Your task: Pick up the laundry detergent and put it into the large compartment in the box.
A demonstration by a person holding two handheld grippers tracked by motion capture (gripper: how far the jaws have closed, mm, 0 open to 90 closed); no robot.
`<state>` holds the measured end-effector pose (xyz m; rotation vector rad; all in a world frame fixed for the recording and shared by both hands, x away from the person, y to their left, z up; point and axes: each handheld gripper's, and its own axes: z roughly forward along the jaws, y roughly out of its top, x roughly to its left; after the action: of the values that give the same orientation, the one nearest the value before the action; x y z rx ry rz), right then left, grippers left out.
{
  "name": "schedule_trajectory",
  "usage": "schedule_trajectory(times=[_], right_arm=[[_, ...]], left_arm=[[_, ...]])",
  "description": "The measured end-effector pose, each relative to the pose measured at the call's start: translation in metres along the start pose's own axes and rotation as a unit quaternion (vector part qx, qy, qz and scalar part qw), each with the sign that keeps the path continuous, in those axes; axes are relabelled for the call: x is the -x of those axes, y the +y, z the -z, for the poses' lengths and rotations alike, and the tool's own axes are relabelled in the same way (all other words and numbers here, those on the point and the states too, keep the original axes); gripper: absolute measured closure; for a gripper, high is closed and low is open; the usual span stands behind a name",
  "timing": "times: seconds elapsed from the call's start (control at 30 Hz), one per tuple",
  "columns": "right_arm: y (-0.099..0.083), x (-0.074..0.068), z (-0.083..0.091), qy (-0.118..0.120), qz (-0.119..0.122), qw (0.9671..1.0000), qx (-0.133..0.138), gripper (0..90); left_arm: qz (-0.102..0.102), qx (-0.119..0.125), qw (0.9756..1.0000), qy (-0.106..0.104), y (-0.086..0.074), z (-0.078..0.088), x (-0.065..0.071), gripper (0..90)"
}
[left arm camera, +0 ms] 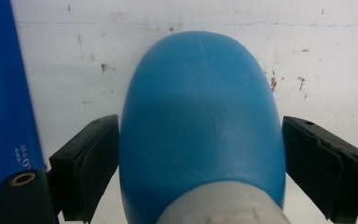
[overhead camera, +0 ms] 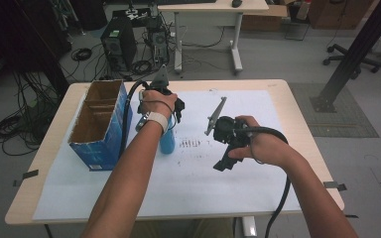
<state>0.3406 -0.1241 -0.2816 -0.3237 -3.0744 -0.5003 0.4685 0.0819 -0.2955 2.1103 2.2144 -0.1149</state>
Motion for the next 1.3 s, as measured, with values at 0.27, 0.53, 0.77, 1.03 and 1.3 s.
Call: schedule_trajectory(times=[0.27,0.53,0.77,1.03,1.3], right_arm=[[0.0008,0.0001,-0.0004,0.0,0.002,1.0,0.001,9.8],[-0.0013,-0.0002,0.001,-0.001,-0.003,1.0,0.001,9.9],[-0.0007,-0.0006,0.0004,0.002,-0.003,1.0,0.001,9.9],[0.0008,-0.0014,0.001,0.001,-0.001,1.0,0.001,9.9],[0.0013,-0.003,0.0021,0.001,-0.001,1.0,0.001,9.9]], left_arm=[[-0.005,0.009,0.9999,0.005,-0.0007,-0.001,0.0006,23.4],[-0.011,0.012,0.9996,0.025,-0.0014,-0.0011,0.0019,33.6],[-0.012,0.017,0.9994,0.029,-0.002,-0.0002,-0.0017,37.5],[-0.019,0.015,0.9994,0.026,-0.0033,0.0006,-0.001,37.5],[-0.022,0.017,0.9992,0.027,-0.0044,0.0007,0.0007,37.6]])
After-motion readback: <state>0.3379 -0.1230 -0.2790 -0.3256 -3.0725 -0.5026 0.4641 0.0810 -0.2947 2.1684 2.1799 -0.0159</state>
